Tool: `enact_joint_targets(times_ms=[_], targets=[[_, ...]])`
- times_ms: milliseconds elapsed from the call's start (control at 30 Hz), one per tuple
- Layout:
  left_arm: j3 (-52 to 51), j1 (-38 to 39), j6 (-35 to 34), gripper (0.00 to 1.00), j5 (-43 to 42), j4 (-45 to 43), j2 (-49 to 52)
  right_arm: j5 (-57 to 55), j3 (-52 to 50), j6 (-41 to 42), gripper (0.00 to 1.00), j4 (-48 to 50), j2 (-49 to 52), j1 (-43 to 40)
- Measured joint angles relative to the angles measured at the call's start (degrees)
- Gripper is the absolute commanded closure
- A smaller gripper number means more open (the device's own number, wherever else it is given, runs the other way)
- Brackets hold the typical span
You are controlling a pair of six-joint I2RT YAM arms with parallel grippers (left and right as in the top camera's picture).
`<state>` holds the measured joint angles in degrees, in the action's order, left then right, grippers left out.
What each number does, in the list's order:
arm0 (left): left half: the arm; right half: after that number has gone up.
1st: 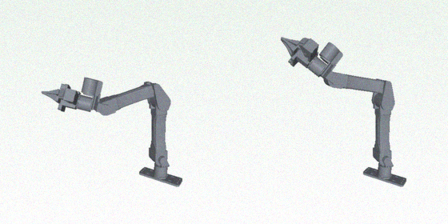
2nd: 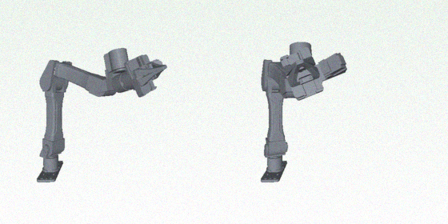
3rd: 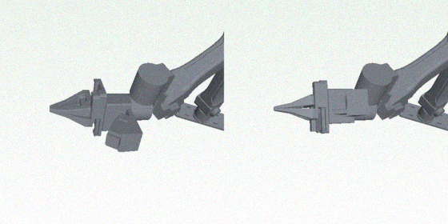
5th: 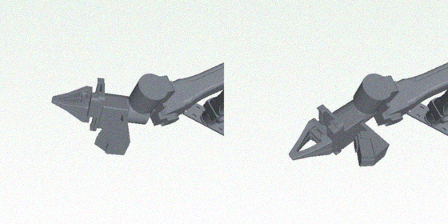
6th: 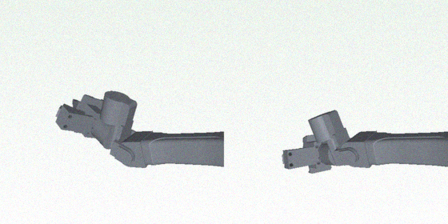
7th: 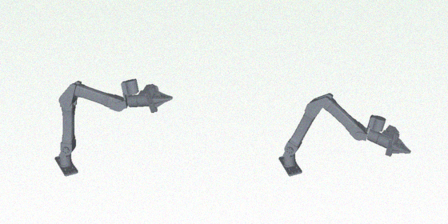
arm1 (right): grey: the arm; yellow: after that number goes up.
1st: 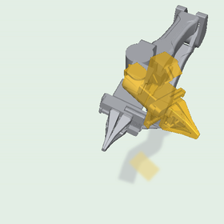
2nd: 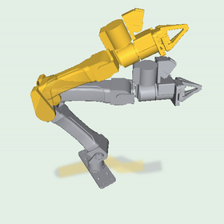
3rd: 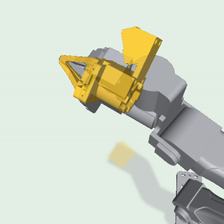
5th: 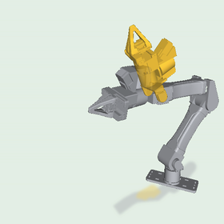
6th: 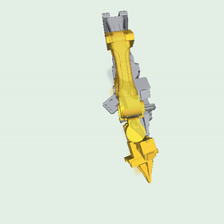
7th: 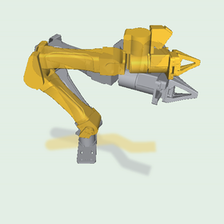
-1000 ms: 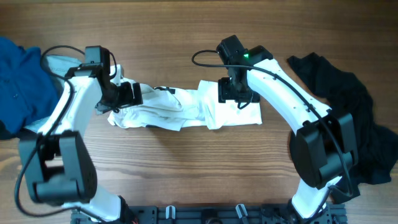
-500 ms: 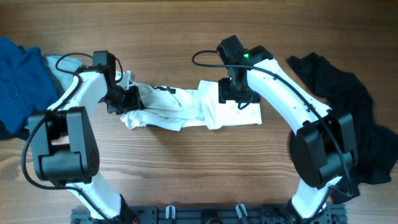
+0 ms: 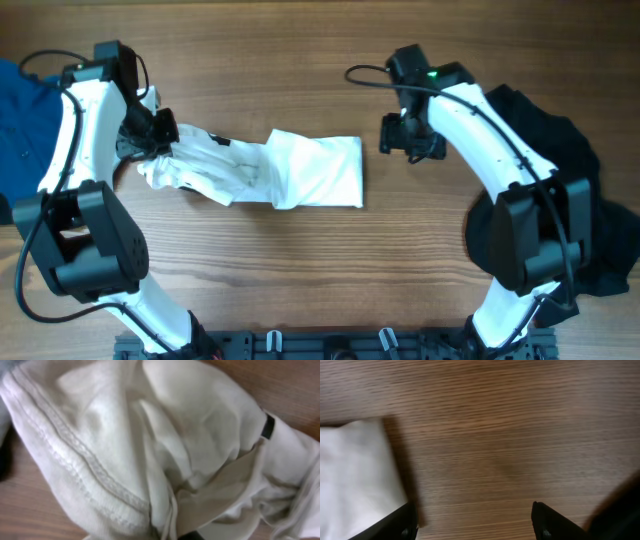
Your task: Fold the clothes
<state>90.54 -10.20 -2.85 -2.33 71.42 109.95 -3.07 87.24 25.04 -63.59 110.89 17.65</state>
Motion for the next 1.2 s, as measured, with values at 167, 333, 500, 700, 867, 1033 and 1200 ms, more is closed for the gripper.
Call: enact_joint_targets(times_ms=[167,333,500,700,867,1033,1200], targets=[[3.9,6.3,-5.6,0.91,0.2,10.5,0.0,-0.1,0.0,-1.1,0.27,-0.4,0.0,-2.5],[4.0,21.9,-10.0,0.89,-1.7,10.2,0.0,-0.1,0.0,-1.3,0.26,-1.5,0.0,-2.7],[4.0,33.0,-14.1,0.87,-2.2,2.7,0.0,-0.2,0.0,-2.3,0.26,-2.9,0.0,-4.9],[4.0,39.1,-16.0,0.84,-2.3,-2.4,0.0,-0.2,0.0,-3.5,0.25,-3.3,0.0,-5.4],[4.0,40.6,-16.9,0.60,-2.3,-4.0,0.0,-0.2,0.0,-3.7,0.22,-3.3,0.0,-5.4],[4.0,43.0,-16.4,0.20,-3.6,-4.9,0.0,-0.2,0.0,-3.9,0.17,-3.3,0.0,-5.4],[4.4,40.4,-11.3,0.12,-2.0,-2.5,-2.0,7.7,0.0,-12.2,0.18,-1.9,0.0,-5.4]])
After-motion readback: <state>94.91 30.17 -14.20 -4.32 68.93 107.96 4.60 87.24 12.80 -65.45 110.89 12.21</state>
